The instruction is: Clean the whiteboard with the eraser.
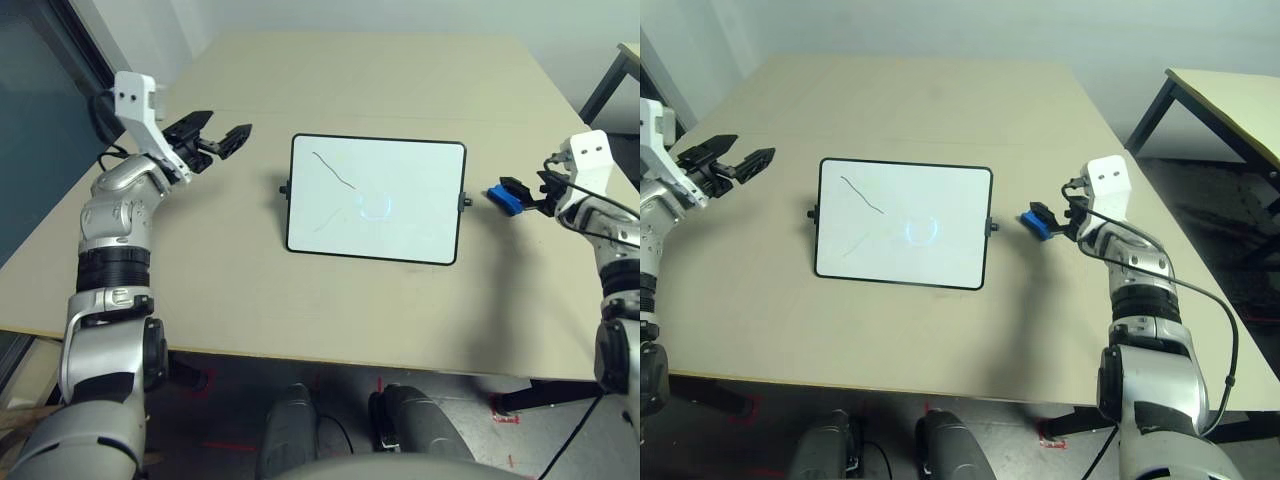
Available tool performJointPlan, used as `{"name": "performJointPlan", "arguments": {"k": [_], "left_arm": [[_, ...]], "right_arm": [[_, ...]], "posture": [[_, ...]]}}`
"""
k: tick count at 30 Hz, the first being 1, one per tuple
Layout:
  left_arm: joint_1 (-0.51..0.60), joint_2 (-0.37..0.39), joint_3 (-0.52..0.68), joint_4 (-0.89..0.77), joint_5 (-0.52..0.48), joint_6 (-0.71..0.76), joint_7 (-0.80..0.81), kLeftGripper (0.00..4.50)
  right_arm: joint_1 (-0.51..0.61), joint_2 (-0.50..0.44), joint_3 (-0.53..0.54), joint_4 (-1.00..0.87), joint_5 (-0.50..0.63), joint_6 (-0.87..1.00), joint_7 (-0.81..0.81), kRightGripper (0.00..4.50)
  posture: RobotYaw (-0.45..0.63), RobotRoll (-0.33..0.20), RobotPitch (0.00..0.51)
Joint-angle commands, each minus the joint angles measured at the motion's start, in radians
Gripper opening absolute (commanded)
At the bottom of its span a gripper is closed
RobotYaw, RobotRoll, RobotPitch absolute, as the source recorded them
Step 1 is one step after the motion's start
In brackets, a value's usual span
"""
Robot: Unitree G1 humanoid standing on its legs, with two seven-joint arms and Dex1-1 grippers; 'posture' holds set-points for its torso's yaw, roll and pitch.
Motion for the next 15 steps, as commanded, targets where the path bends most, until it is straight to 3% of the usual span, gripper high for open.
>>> {"name": "performJointPlan", "arguments": {"k": [1,15], "left_arm": [[0.008,0.006,-0.045,-0.088,-0.012,0.087,-0.042,4.5],[0.031,-0.018,-0.073,-0.195,-0.016,0.166,-0.043,4.5]], "right_arm": [[-0.014,-0.011,0.039,0.046,-0.041,0.023,0.015,4.47],[-0.037,0.012,0.096,0.103,-0.112,0.093,-0.01,4.47]], "posture": [[-0.11,0.0,0.038],[-0.12,0.0,0.038]]}}
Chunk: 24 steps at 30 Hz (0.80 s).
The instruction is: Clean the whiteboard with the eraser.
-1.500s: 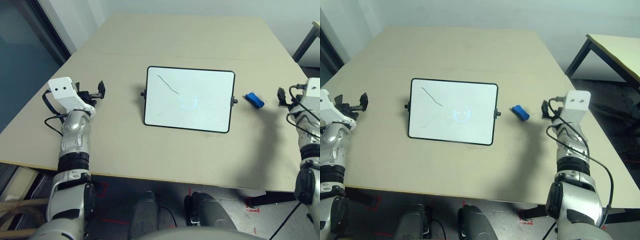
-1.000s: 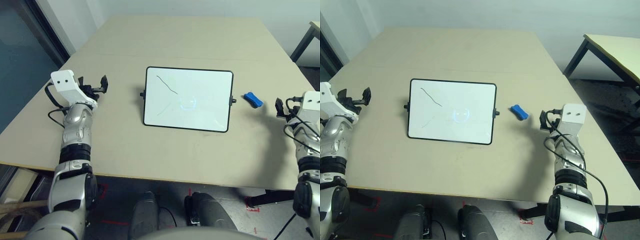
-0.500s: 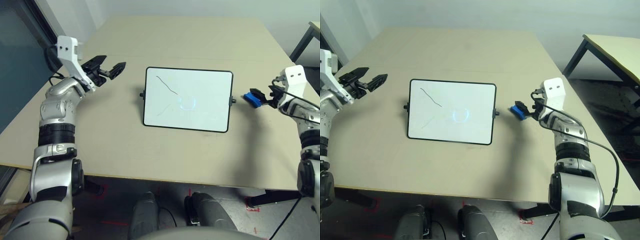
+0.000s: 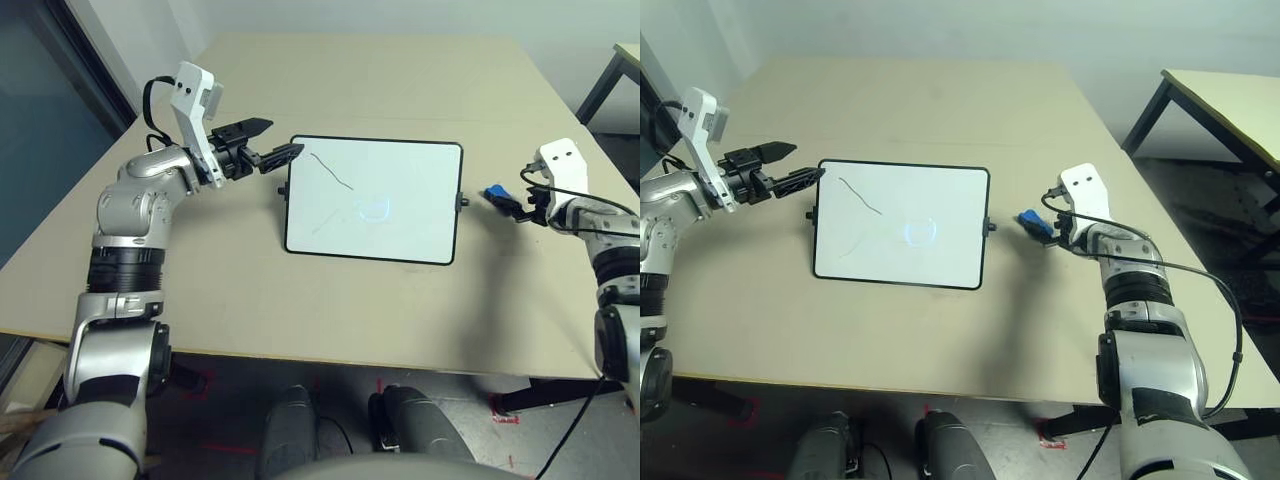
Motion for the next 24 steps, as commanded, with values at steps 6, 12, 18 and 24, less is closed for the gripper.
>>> {"name": "performJointPlan", "arguments": {"k": [6,12,18,24], "left_arm": [[0.024,-0.009,-0.008,-0.023,0.002,0.011,0.013,4.5],[0.037,-0.01,-0.002,-0.041,-0.002,0.018,0.024,4.5],[0.042,-0.012,0.0,-0.054,-0.006,0.023,0.037,4.5],[0.039,-0.014,-0.001,-0.056,-0.007,0.024,0.043,4.5]], "right_arm": [[-0.024,0.019,0.015,0.034,-0.026,0.034,-0.013,4.11],[-0.038,0.035,0.021,0.061,-0.034,0.049,-0.017,2.28],[-0.054,0.045,0.015,0.082,-0.035,0.094,-0.042,0.61],[-0.065,0.045,-0.005,0.062,-0.023,0.112,-0.087,0.29]], "posture": [[-0.11,0.0,0.036],[-0.1,0.0,0.036],[-0.09,0.0,0.037],[-0.1,0.0,0.034]]}}
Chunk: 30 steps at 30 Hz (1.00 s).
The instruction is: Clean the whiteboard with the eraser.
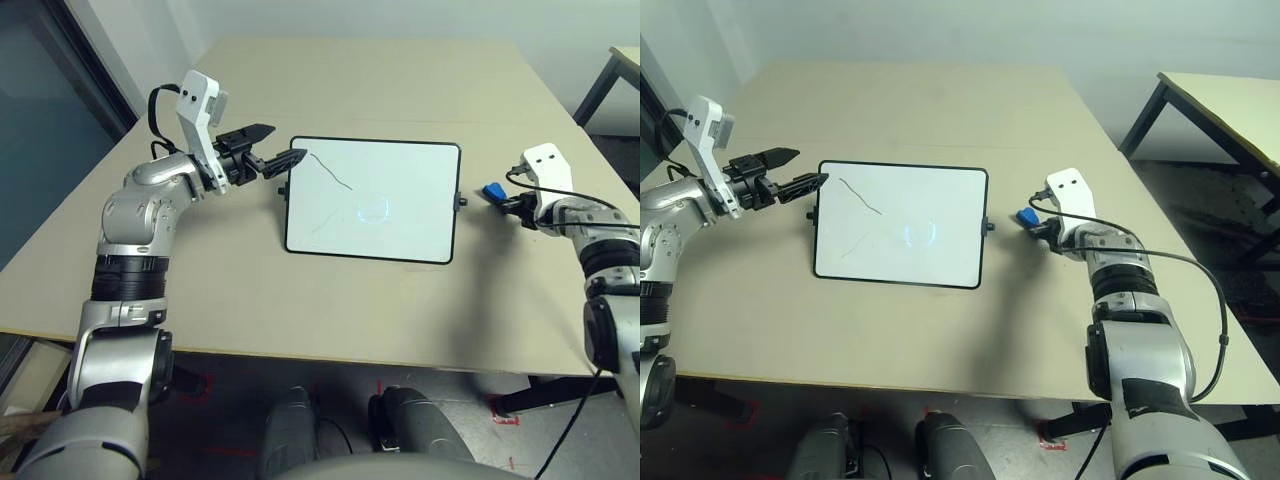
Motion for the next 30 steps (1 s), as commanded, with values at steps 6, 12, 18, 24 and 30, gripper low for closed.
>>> {"name": "performJointPlan", "arguments": {"k": [6,12,18,24,30], "left_arm": [[0.003,-0.013,-0.011,-0.002,0.001,0.004,0.002,4.5],[-0.025,-0.018,-0.021,0.031,0.015,-0.012,-0.01,4.5],[-0.02,0.048,-0.069,0.054,0.05,0.033,-0.071,4.5],[0.045,0.14,-0.121,-0.02,0.038,0.14,-0.158,4.5],[0.072,0.151,-0.106,-0.074,0.025,0.175,-0.153,4.5]], "right_arm": [[-0.059,-0.007,-0.034,-0.176,0.039,0.096,-0.035,0.29],[-0.041,0.018,0.024,-0.688,0.132,0.423,0.082,0.25],[0.033,0.098,0.152,-1.045,0.212,0.675,0.117,0.23],[0.064,0.162,0.306,-1.132,0.183,0.678,0.09,0.23],[0.029,0.184,0.429,-1.039,0.09,0.586,0.055,0.22]], "posture": [[-0.13,0.0,0.025],[-0.15,0.0,0.019],[-0.16,0.0,0.017],[-0.14,0.0,0.023],[-0.12,0.0,0.031]]}}
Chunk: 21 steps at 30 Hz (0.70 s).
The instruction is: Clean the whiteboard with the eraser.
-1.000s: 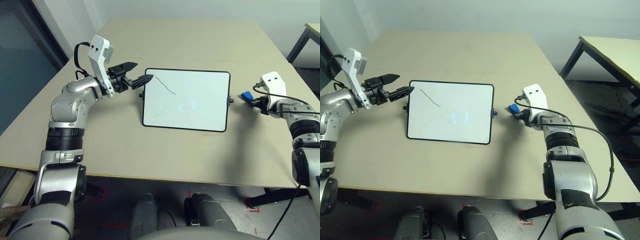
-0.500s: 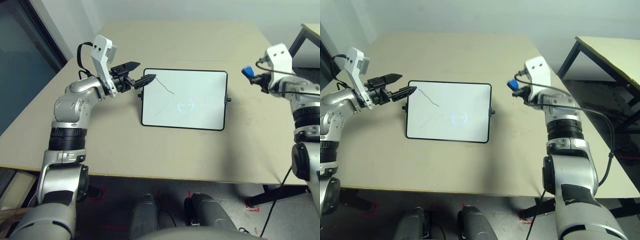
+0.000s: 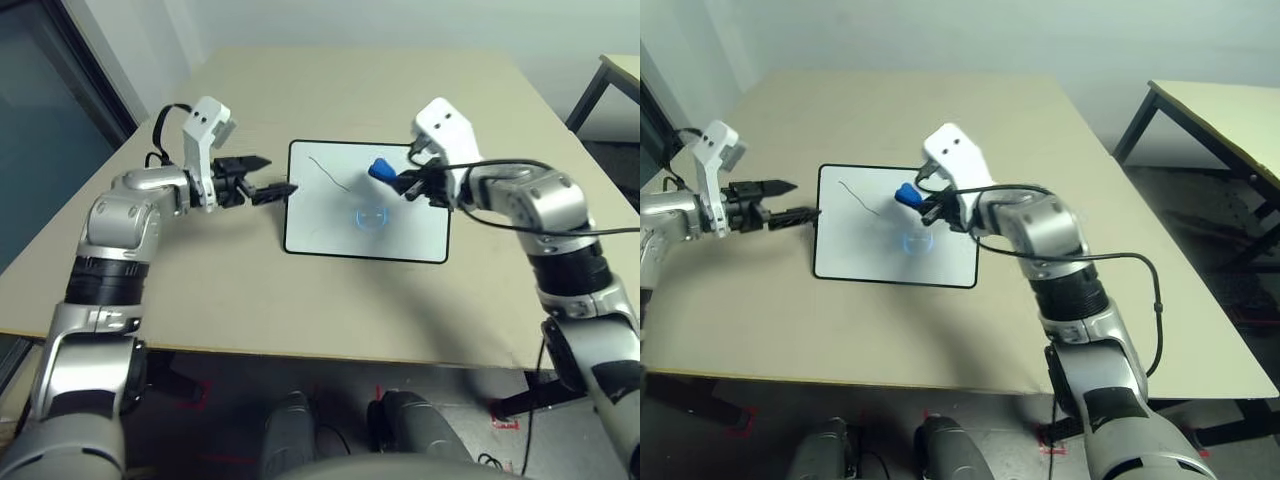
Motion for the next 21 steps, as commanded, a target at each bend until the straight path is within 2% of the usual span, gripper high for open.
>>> {"name": "performJointPlan", "arguments": {"k": [1,6,13,17,21], "left_arm": [[0.02,0.01,0.005,-0.04,-0.006,0.026,0.004,4.5],[0.04,0.009,0.016,-0.077,-0.017,0.048,0.014,4.5],[0.057,0.006,0.024,-0.097,-0.027,0.064,0.024,4.5],[0.06,0.005,0.024,-0.099,-0.033,0.066,0.029,4.5],[0.062,0.004,0.024,-0.102,-0.036,0.068,0.03,4.5]], "right_arm": [[-0.032,0.015,0.059,0.06,-0.058,-0.046,-0.022,0.22],[-0.042,0.051,0.115,0.097,-0.099,-0.062,-0.022,0.22],[-0.02,0.076,0.179,0.048,-0.11,-0.021,0.012,0.22],[-0.023,0.073,0.188,0.05,-0.116,-0.02,0.017,0.21],[-0.084,0.082,0.145,0.125,-0.136,-0.07,-0.011,0.21]], "posture": [[-0.12,0.0,0.032],[-0.11,0.0,0.037],[-0.11,0.0,0.046],[-0.11,0.0,0.048],[-0.11,0.0,0.048]]}}
